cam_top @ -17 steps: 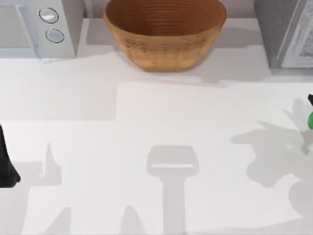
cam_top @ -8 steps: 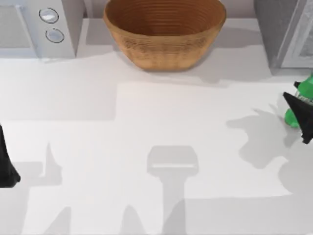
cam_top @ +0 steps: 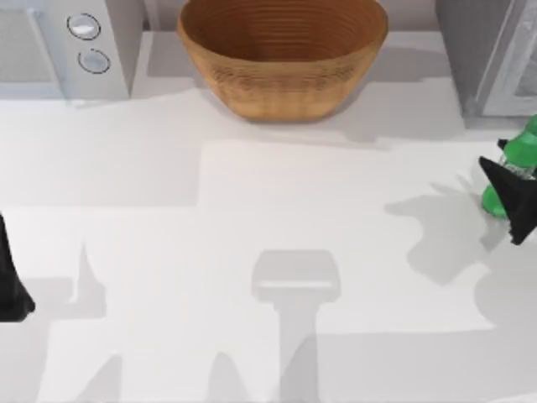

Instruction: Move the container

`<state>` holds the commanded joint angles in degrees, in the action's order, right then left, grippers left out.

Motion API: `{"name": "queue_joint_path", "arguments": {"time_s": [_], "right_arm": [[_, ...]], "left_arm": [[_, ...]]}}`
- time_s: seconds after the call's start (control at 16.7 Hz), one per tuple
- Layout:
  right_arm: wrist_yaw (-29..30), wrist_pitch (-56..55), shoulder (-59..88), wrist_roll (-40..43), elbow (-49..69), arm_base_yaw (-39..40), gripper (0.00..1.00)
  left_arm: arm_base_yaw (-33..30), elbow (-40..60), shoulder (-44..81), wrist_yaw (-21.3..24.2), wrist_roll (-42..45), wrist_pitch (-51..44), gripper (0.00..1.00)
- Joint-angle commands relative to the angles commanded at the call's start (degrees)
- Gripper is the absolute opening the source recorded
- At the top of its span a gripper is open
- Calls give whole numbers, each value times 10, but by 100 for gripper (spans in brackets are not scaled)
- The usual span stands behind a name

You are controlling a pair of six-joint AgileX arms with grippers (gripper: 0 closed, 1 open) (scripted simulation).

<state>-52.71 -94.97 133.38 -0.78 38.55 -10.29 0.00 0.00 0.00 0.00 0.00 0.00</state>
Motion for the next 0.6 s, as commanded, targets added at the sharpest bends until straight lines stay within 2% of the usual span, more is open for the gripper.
{"name": "queue_joint_path", "arguments": {"time_s": [0.6], "right_arm": [[0, 0, 0, 0, 0, 0, 98]], "left_arm": [[0, 0, 0, 0, 0, 0, 100]]}}
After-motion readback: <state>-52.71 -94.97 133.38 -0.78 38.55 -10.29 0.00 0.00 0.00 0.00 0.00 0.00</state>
